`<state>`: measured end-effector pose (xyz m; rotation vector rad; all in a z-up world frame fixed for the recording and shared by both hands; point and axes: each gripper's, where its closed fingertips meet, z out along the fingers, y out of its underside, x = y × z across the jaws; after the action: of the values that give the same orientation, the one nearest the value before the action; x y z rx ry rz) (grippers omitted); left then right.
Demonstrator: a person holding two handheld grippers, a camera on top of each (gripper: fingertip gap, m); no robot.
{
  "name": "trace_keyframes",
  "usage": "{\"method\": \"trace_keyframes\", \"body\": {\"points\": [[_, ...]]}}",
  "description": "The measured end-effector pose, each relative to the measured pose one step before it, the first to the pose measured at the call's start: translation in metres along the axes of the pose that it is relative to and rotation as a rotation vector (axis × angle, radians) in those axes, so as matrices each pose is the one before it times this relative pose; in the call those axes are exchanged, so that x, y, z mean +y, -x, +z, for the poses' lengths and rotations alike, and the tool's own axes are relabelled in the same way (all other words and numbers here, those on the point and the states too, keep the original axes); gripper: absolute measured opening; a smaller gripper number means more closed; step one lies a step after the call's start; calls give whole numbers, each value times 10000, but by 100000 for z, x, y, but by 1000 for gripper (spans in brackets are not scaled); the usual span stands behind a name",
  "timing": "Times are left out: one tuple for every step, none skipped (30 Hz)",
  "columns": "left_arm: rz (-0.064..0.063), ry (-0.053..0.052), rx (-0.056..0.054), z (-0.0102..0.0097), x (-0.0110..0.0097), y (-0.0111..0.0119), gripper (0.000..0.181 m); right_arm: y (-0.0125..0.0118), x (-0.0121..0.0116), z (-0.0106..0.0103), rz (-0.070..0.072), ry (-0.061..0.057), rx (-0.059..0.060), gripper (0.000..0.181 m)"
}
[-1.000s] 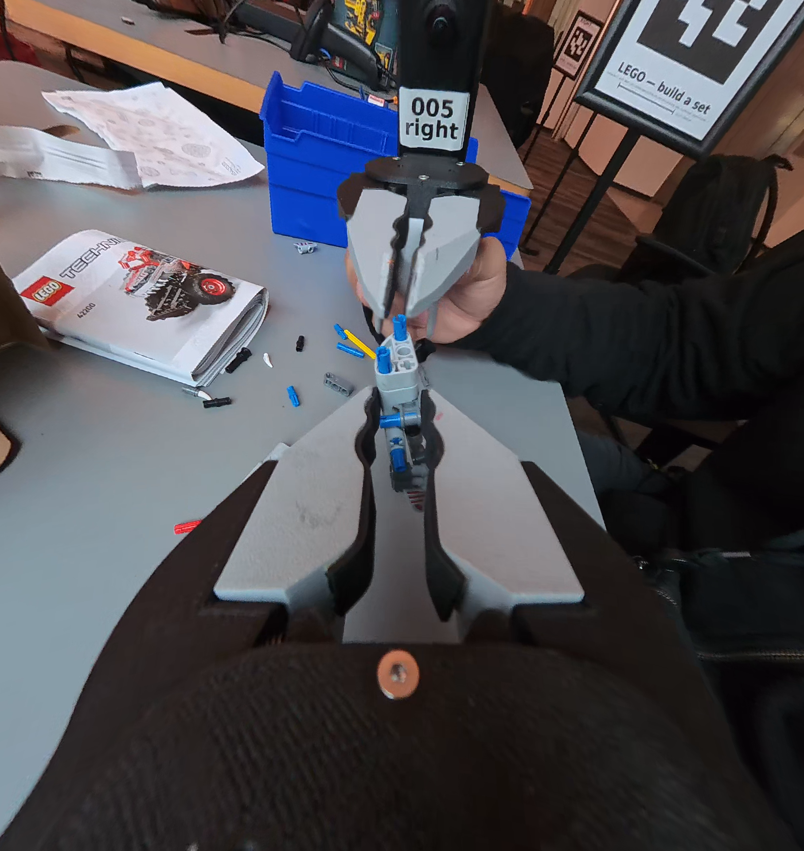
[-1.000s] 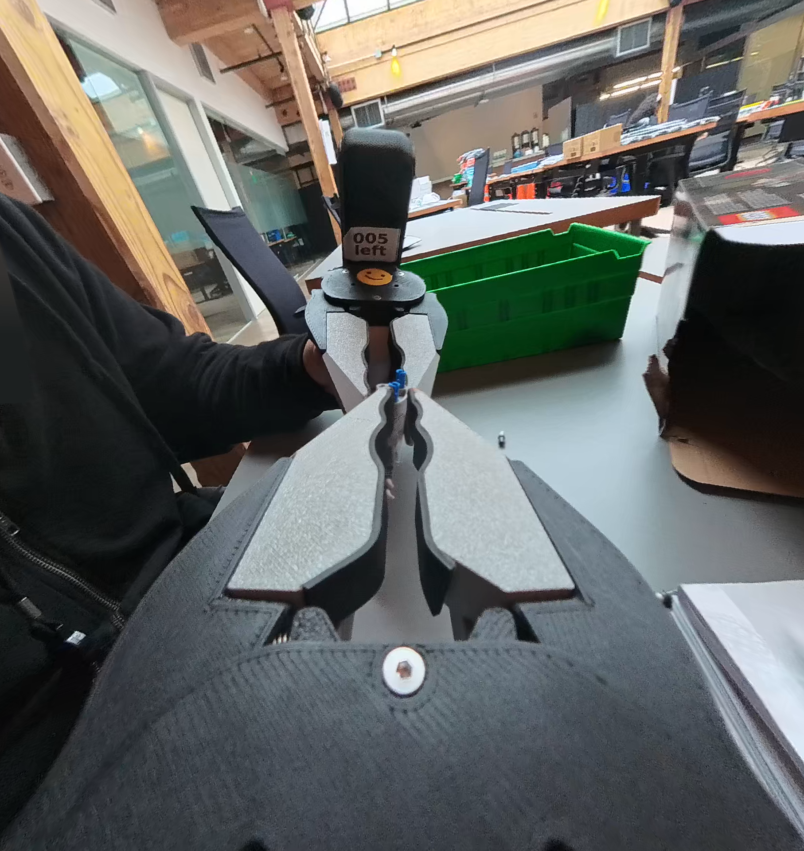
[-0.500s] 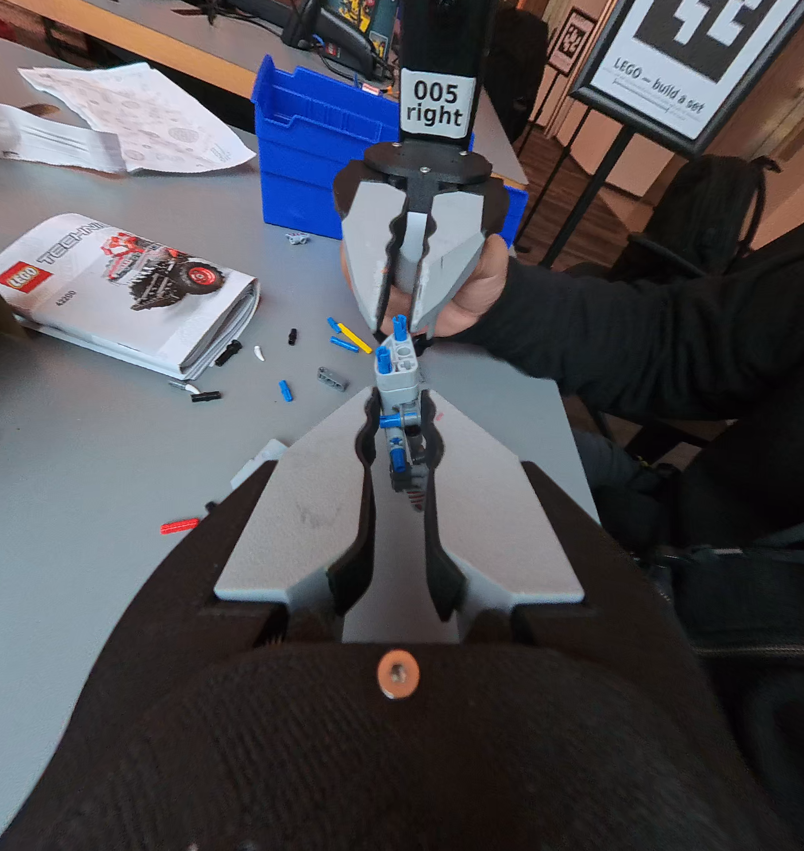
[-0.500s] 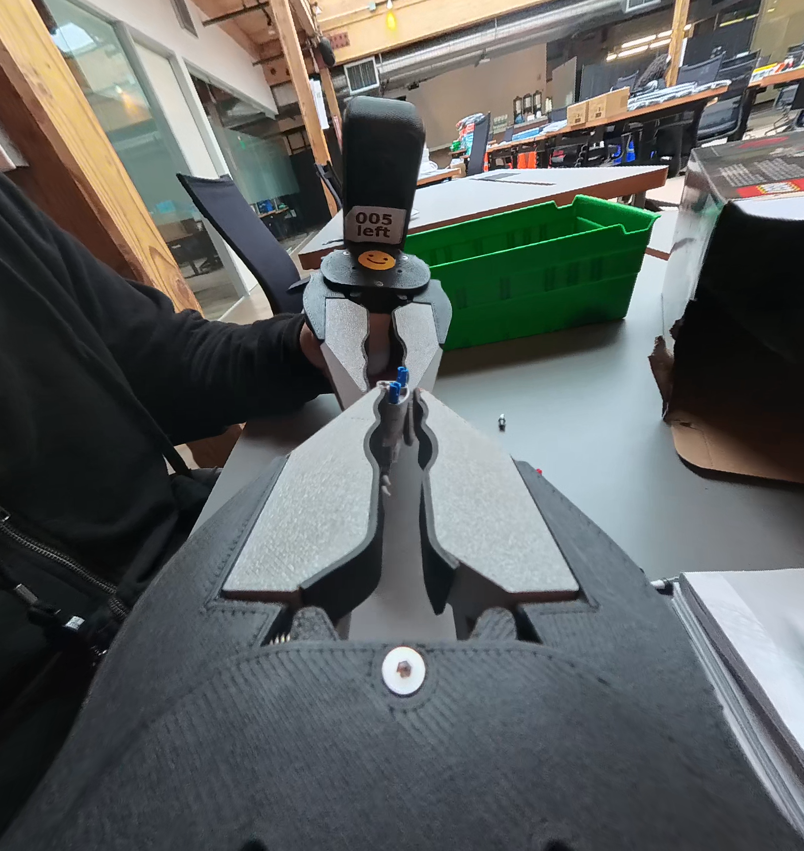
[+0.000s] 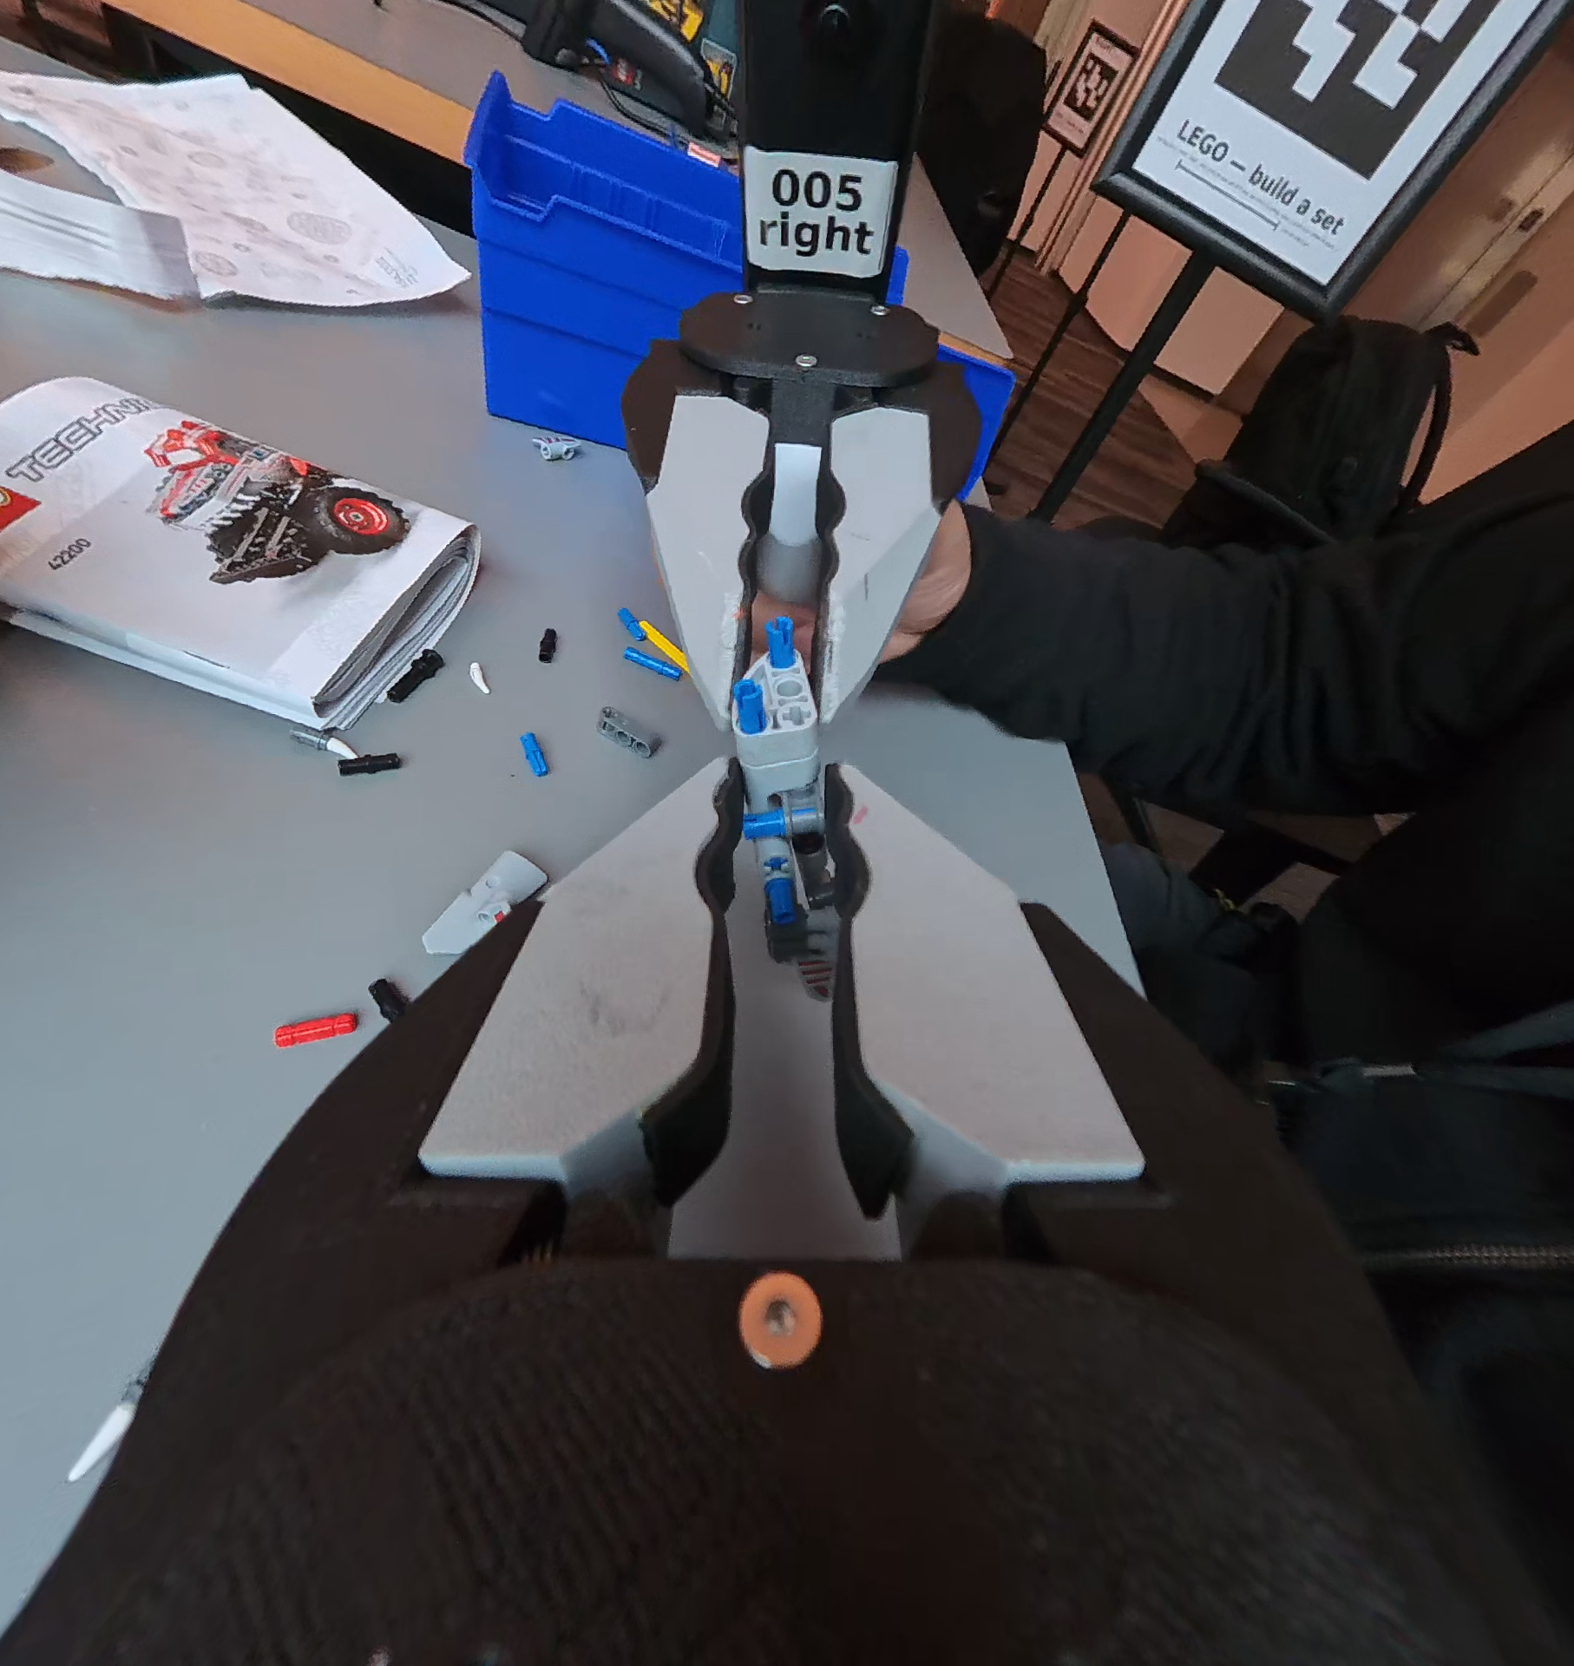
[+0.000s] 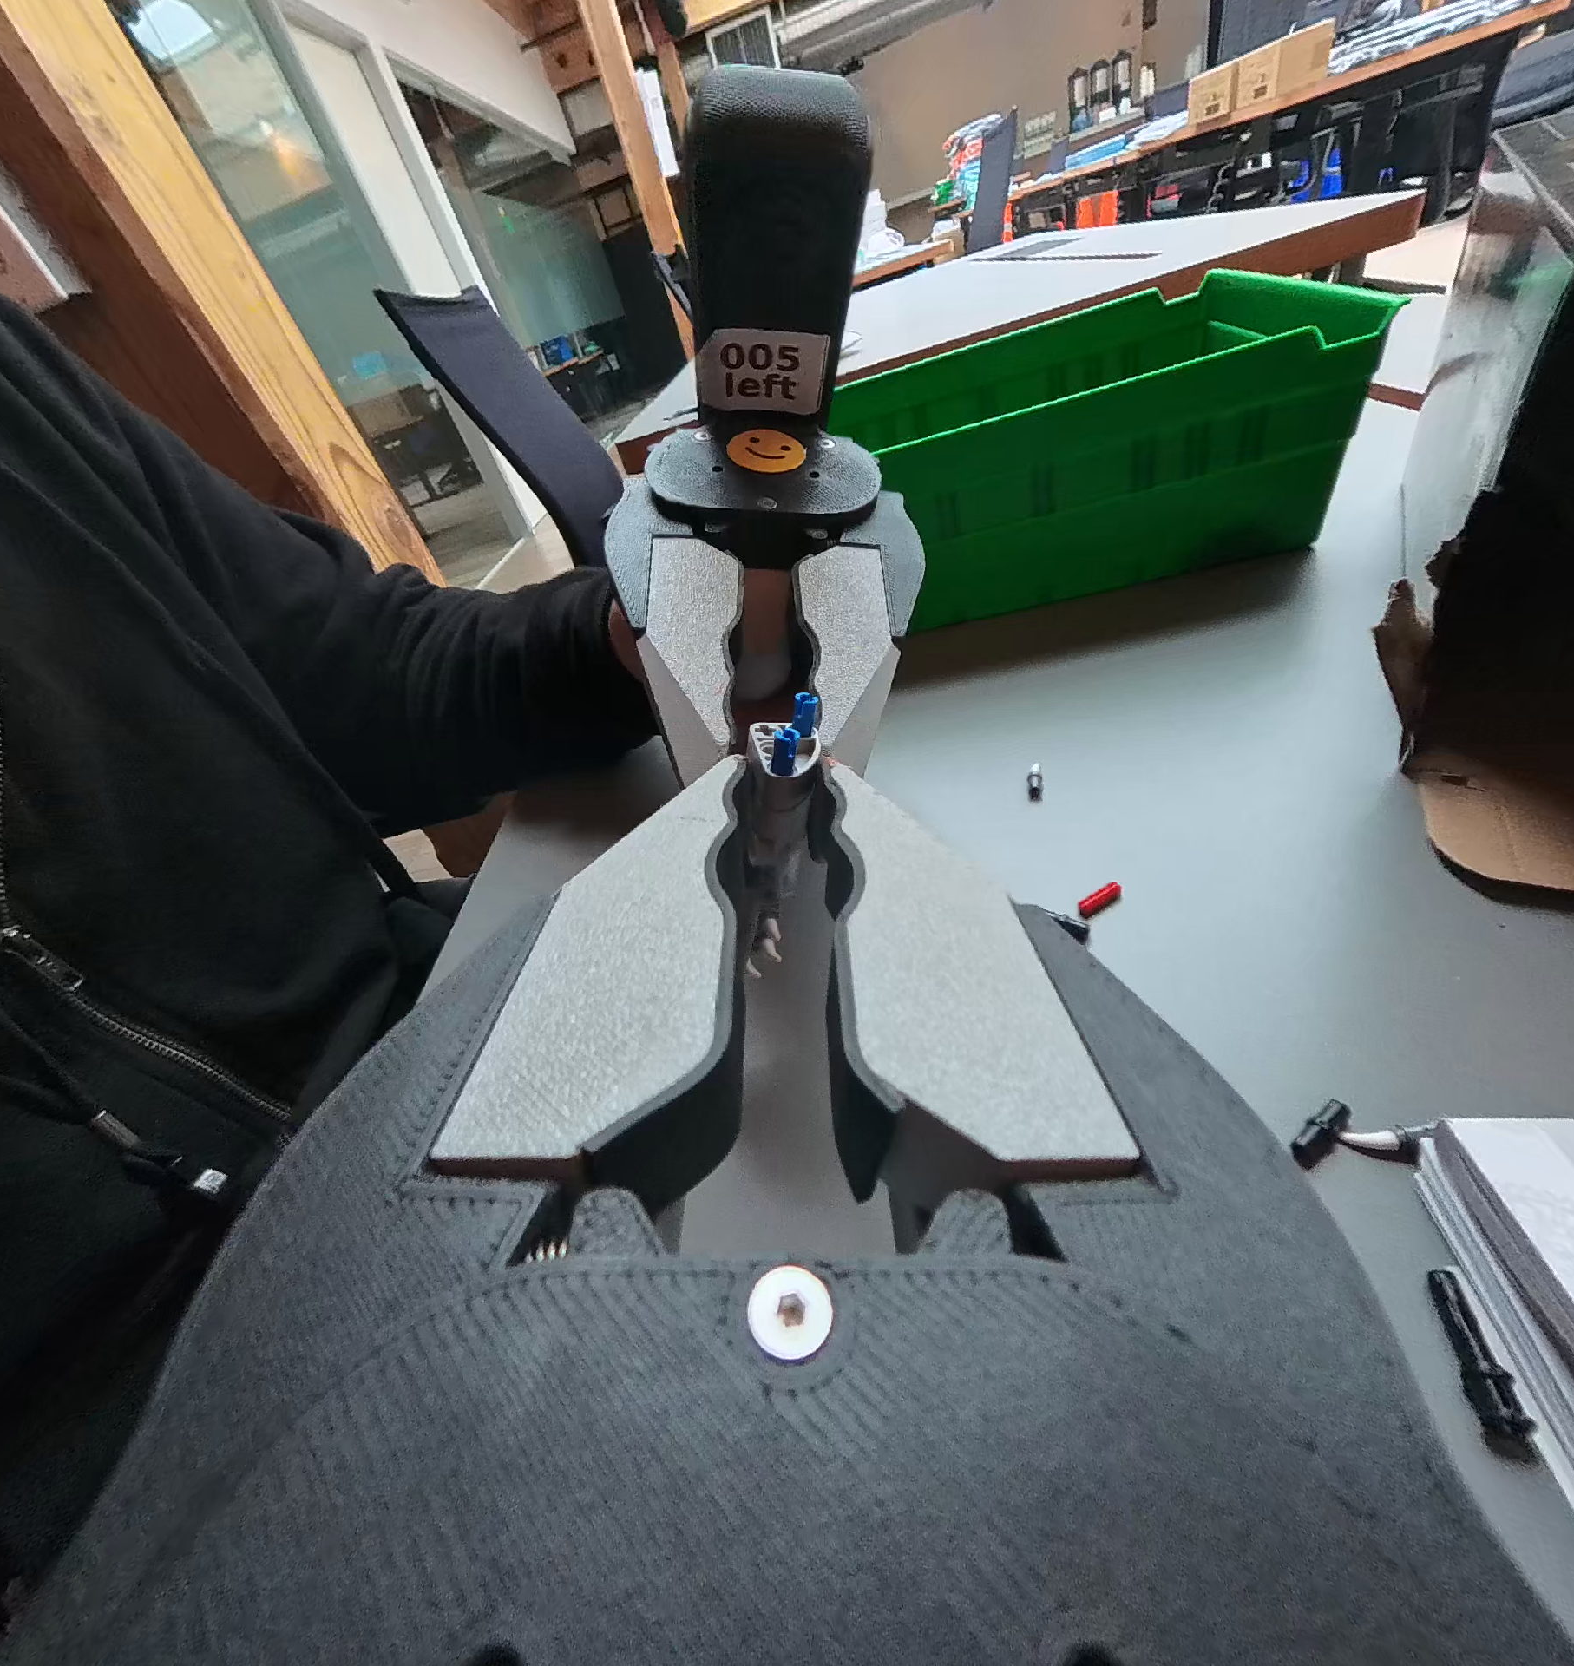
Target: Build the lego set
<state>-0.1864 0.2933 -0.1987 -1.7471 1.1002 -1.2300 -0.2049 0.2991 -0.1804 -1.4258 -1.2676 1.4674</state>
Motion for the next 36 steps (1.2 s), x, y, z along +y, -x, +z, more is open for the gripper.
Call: {"method": "trace_keyframes", "body": {"points": [[91, 1, -83, 0, -12, 34, 15, -37, -52, -1, 65, -40, 9, 10], [51, -28, -80, -36, -69, 66, 15, -53, -60, 16, 114, -60, -5, 10], [15, 17, -140, 5, 13, 158, 15, -164, 17, -5, 135, -5, 67, 10], [43, 103, -223, 118, 174, 233, 15, -121, 110, 52, 117, 11, 65, 10], [24, 243, -129, 181, 358, 69, 15, -18, 147, 75, 74, 10, 11, 9], [48, 101, -103, 163, 176, 7, 15, 31, -31, 16, 26, -66, 3, 9], [-4, -38, 11, 4, -51, -68, 15, 32, -138, 18, 43, -146, -8, 9], [-110, -62, 52, -82, -102, 4, 15, -73, -127, 53, 125, -107, 27, 9], [-101, -31, 11, -88, -31, 97, 15, -116, -96, 108, 108, -93, 63, 9], [-63, -59, -34, -110, -76, 116, 15, -112, -158, 85, 99, -157, 61, 9], [-62, -113, -35, -121, -180, 82, 15, -50, -233, 73, 146, -217, 17, 9], [-69, -69, -21, -85, -138, 41, 15, -101, -132, 63, 211, -169, 19, 8], [-52, 15, -109, -77, 0, 205, 15, -203, -88, 105, 225, -172, 77, 9], [16, -22, -174, -76, -57, 226, 15, -143, -161, 86, 178, -200, 51, 8], [21, -58, -127, -83, -120, 145, 15, -95, -179, 84, 106, -174, 52, 8], [-20, -39, -138, -72, -111, 187, 15, -141, -163, 89, 80, -165, 94, 8], [20, -25, -179, -31, -68, 215, 15, -143, -130, 74, 123, -150, 71, 8], [-4, 6, -117, -49, -13, 174, 15, -108, -77, 97, 150, -130, 16, 8], [-74, 20, -45, -64, 8, 127, 15, -119, -17, 90, 107, -58, 23, 8], [-73, 68, -71, -34, 107, 196, 15, -120, 47, 137, 43, 11, 44, 8], [-33, 72, -41, -80, 102, 156, 15, -38, 88, 166, 6, 103, -49, 9], [-39, 50, 75, -131, 92, 6, 15, 60, 138, 125, -45, 243, -174, 9], [-87, 62, 120, -50, 135, -46, 15, 11, 212, 21, -63, 404, -146, 9], [-61, 88, 107, 76, 178, -64, 15, 82, 219, -92, -114, 453, -125, 10], [-35, 59, 157, 132, 94, -223, 15, 135, 209, -224, -277, 438, -72, 9], [-29, 72, 51, 146, 86, -141, 15, -122, 245, -326, -432, 414, 183, 8], [85, 192, -159, 142, 291, 157, 15, -156, 374, -291, -476, 430, 276, 7], [139, 237, -90, 123, 350, 71, 15, 29, 332, -202, -439, 361, 192, 6], [47, 86, 80, 81, 127, -184, 15, 124, 129, -104, -372, 213, 120, 6], [-31, 2, 55, 61, 17, -93, 15, 55, 15, -9, -243, 102, 123, 6], [2, 68, 28, 38, 91, -44, 14, 53, 161, 91, -184, 190, 89, 6], [11, 113, -14, 41, 161, 18, 14, -1, 270, 106, -189, 256, 101, 7], [26, 59, -67, 47, 107, 52, 14, 3, 240, 128, -194, 210, 105, 8], [-6, 20, -32, 63, 26, 3, 14, 40, 260, 155, -180, 210, 81, 9], [-12, 45, -37, 92, 56, 18, 14, -35, -8, 120, -139, 73, 144, 10], [45, 19, -137, 34, 35, 162, 14, -41, -187, 99, -114, -90, 149, 9]]}}
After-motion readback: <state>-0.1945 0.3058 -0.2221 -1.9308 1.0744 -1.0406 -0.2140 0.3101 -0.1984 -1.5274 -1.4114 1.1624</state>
